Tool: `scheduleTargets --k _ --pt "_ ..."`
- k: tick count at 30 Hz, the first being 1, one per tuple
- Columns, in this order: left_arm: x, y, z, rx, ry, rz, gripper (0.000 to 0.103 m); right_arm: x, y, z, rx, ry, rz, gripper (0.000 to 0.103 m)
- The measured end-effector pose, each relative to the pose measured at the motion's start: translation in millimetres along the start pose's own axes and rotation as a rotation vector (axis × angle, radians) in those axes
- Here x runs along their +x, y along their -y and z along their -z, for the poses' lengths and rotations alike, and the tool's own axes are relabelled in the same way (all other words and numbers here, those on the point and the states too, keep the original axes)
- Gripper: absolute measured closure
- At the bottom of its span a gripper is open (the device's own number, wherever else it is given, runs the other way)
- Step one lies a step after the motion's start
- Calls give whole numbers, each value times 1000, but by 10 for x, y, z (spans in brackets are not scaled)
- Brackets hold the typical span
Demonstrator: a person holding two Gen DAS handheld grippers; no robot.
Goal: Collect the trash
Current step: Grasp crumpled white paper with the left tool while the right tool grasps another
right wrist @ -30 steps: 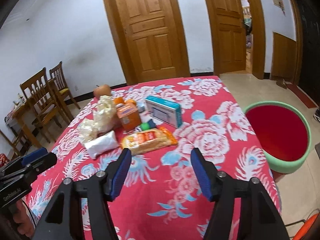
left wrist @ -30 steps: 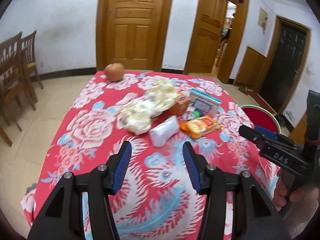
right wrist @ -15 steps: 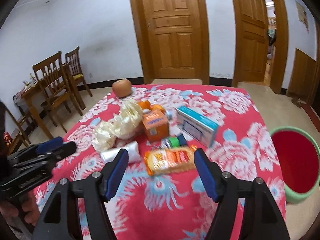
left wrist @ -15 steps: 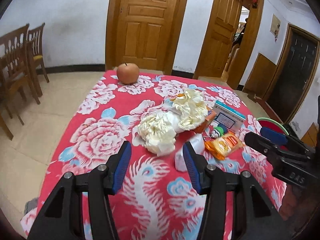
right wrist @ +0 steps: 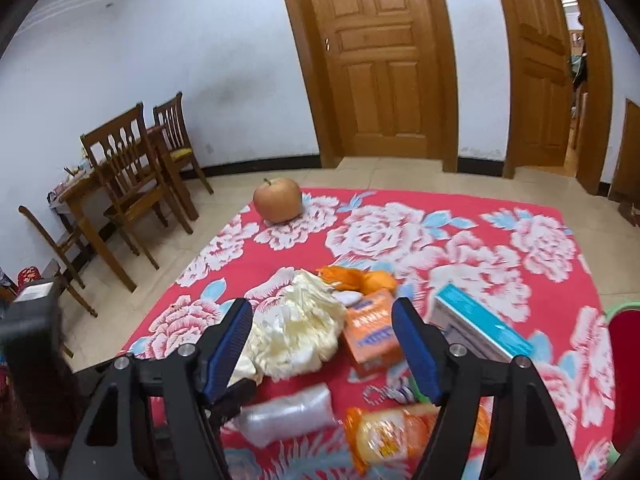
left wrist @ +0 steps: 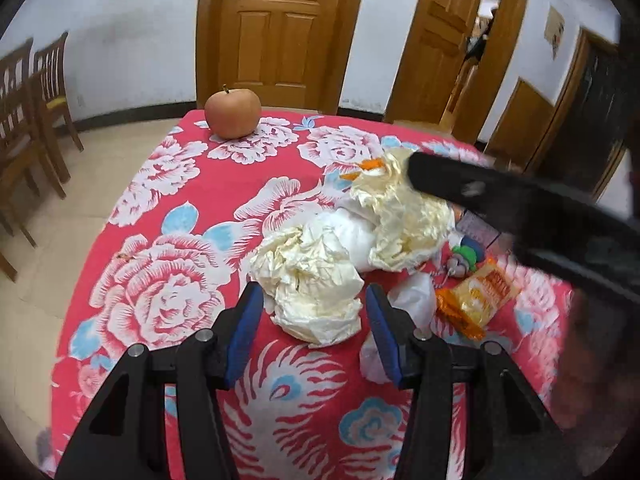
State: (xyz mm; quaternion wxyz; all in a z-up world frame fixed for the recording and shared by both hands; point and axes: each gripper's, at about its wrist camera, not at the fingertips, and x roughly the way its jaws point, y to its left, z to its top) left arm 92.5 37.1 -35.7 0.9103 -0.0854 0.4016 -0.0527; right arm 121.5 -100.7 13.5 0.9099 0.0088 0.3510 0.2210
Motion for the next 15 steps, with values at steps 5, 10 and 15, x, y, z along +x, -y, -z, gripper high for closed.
scheduleTargets --k 5,10,15 --pt "11 -43 22 -7 1 12 55 305 -34 4 -5 -32 4 29" --pt "45 -38 53 -10 -13 23 60 370 3 61 5 -71 -78 78" --pt "-50 -13 96 12 35 15 75 246 1 93 -5 -38 -63 80"
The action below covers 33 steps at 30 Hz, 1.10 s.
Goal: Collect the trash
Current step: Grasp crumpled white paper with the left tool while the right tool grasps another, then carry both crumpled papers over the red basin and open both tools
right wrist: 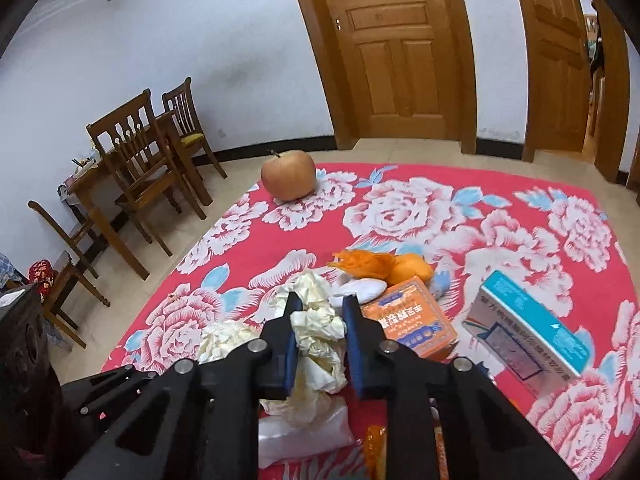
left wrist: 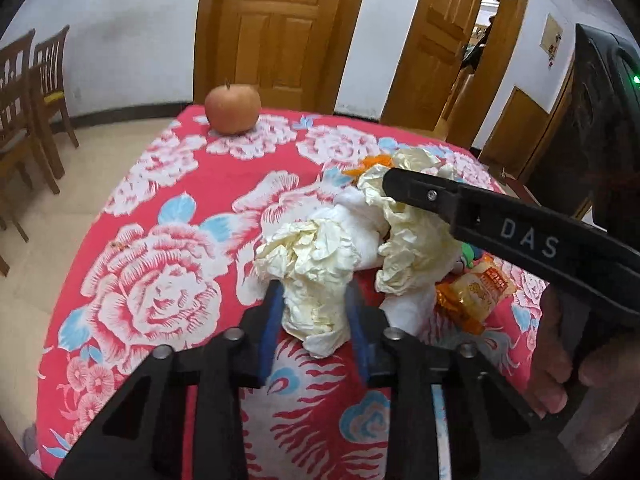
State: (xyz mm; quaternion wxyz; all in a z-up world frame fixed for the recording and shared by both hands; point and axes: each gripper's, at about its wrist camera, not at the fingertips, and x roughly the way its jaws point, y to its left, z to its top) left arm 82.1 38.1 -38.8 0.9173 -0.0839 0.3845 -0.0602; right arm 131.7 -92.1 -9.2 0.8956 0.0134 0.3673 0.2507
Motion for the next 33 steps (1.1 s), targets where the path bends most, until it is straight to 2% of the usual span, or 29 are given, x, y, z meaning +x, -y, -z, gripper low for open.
scheduleTargets --k 7,11,18,24,29,33 --pt "-224 -28 -1 -2 25 32 78 -317 -87 42 -24 83 79 80" --pt "-397 -26 -1 5 45 39 78 -595 -97 180 -20 142 114 80" --pt "-688 153 143 10 96 99 78 -837 -93 377 -23 138 136 80" --pt "-844 351 340 51 118 85 78 -1069 -158 619 -39 115 154 80" --pt "-964 336 463 19 132 78 78 -1173 -187 806 -31 79 139 80" --pt "-1061 346 556 12 139 66 78 -1276 -204 905 2 93 155 79"
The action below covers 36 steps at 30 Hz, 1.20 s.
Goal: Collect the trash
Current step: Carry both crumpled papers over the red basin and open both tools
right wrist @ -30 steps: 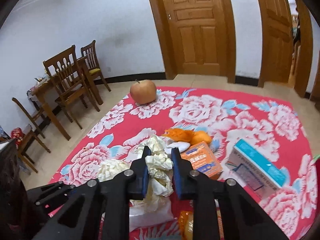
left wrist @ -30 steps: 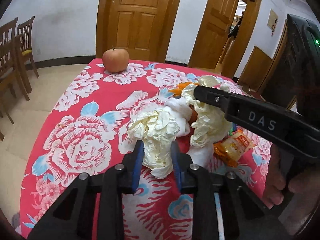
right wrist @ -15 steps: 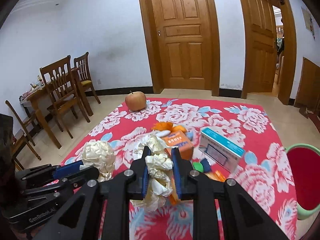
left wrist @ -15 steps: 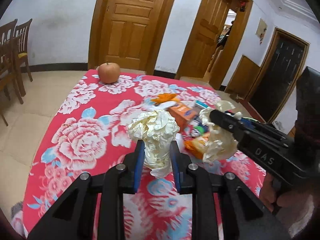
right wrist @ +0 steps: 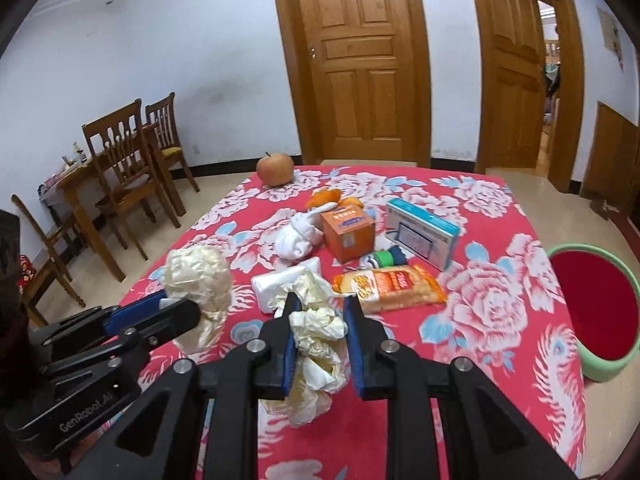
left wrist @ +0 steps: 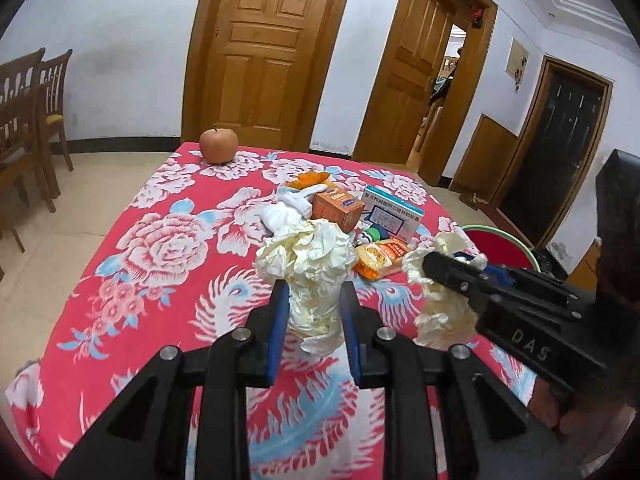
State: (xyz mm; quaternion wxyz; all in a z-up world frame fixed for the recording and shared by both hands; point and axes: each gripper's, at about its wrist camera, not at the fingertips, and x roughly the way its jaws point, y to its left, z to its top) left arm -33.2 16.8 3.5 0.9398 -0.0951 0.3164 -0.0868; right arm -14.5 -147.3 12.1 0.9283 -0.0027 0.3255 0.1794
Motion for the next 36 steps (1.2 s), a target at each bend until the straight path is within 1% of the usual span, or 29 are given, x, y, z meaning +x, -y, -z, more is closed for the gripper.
scheduleTargets --k 3,5,8,11,16,20,24,28,30,36 --pt "-68 34 45 -2 -3 1 78 -98 50 53 37 11 -10 79" --pt "-118 67 86 4 5 -11 78 -156 98 92 57 17 -12 79" --pt "-136 127 166 17 9 -23 78 -219 119 168 52 23 9 79" --pt "-88 187 215 30 -11 -29 78 -258 155 247 51 18 21 79" --pt "-6 296 134 58 -2 -9 78 -315 232 334 68 10 34 79" --pt "50 418 63 104 12 -8 78 -424 327 342 69 37 75 79" --pt "115 544 -21 123 9 24 78 -575 467 350 77 82 130 79" --pt "200 718 -65 139 -7 79 78 -638 701 352 123 88 186 79" --pt "256 830 -74 150 -20 107 79 -679 798 361 142 93 206 79" --pt "420 1270 -15 230 -40 178 79 -859 1022 429 177 110 286 79"
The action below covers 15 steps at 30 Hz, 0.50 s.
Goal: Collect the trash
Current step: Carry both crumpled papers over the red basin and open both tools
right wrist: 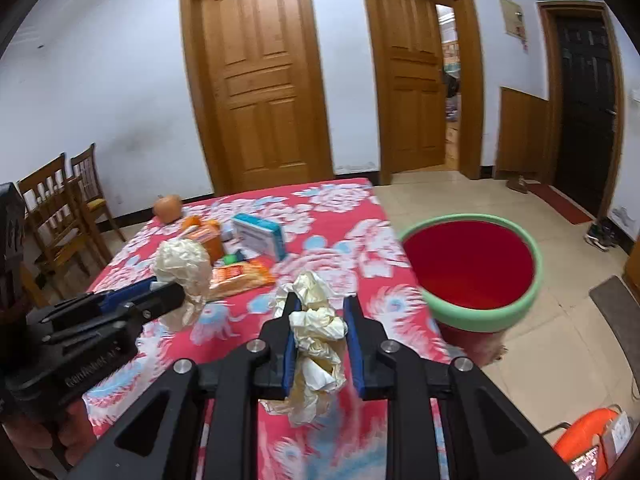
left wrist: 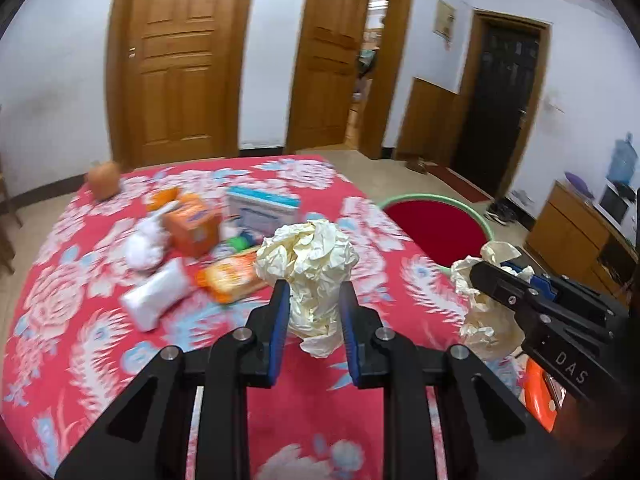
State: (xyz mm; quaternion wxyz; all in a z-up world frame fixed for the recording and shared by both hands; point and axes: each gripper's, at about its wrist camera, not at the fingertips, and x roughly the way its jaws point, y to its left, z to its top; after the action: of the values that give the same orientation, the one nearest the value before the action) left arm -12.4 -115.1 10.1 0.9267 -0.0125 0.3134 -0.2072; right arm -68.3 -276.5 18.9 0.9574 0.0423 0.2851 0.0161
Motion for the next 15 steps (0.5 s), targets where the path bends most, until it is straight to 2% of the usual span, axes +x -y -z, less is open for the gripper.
scheduleTargets --k 6,15 --pt "182 298 -86 28 -1 81 79 -27 216 13 24 -14 72 79" --pt "475 558 -291 56 -6 105 79 -32 453 -86 28 -11 125 79"
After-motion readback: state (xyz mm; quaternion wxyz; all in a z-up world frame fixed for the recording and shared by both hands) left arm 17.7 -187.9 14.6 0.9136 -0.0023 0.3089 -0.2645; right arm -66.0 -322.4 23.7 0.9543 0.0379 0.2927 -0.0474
